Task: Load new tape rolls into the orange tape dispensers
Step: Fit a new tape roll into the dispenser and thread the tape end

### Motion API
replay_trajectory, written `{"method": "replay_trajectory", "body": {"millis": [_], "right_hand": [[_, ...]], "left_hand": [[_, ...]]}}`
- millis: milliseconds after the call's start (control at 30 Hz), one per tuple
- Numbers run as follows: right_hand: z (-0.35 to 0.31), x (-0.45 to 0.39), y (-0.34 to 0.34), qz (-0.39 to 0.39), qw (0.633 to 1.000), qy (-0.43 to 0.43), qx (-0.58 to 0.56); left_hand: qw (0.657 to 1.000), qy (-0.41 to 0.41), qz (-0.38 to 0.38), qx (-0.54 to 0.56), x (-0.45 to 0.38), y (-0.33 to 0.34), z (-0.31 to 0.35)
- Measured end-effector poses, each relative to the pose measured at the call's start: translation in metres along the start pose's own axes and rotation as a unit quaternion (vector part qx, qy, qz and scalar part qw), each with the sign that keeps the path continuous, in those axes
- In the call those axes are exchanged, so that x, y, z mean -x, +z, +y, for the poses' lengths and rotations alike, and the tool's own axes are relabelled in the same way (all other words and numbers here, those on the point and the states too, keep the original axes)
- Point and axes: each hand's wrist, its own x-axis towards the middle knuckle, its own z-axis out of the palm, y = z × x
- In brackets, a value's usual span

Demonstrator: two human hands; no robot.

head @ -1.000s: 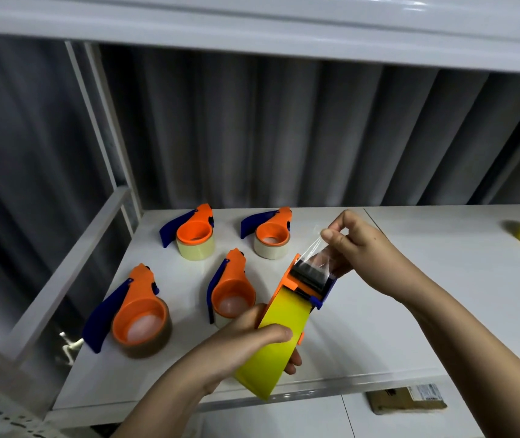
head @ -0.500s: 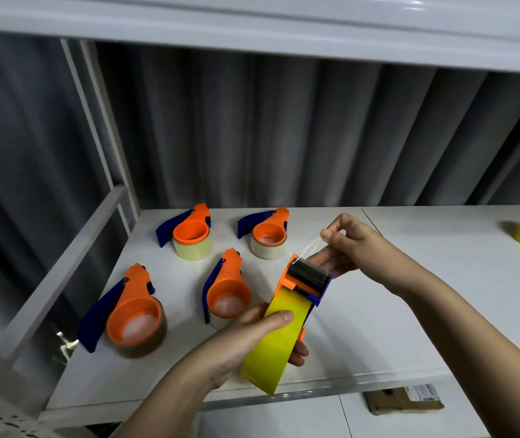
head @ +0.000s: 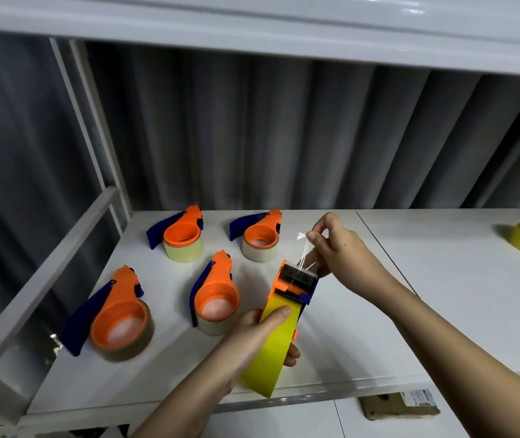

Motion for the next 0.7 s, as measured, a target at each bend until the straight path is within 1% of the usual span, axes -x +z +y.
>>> {"method": "replay_trajectory", "body": {"millis": [67, 200, 333, 400, 567, 700], "right_hand": [[0.002, -0.001, 0.0, 0.0, 1.0, 0.001, 0.01], [0.002, -0.003, -0.001, -0.022, 1.0, 0.012, -0.006], [0.004, -0.004, 0.0, -0.024, 0.999, 0.009, -0.023], [0.005, -0.006, 0.0, -0.024, 0.999, 0.011, -0.042], [0.005, -0.01, 0.002, -0.035, 0.986, 0.037, -0.157], [0.006, -0.014, 0.002, -0.044, 0.982, 0.05, -0.178]], "left_hand": [[1.0, -0.009, -0.012, -0.014, 0.001, -0.001, 0.002], [0.999, -0.032, -0.028, -0.006, 0.003, -0.002, 0.007], [0.998, -0.06, -0.034, 0.004, 0.006, -0.006, 0.011], [0.997, -0.067, -0.024, 0.015, 0.005, -0.008, 0.013], [0.997, -0.05, -0.006, 0.05, 0.003, -0.007, 0.014], [0.999, -0.026, -0.004, 0.046, 0.001, -0.009, 0.015]]}}
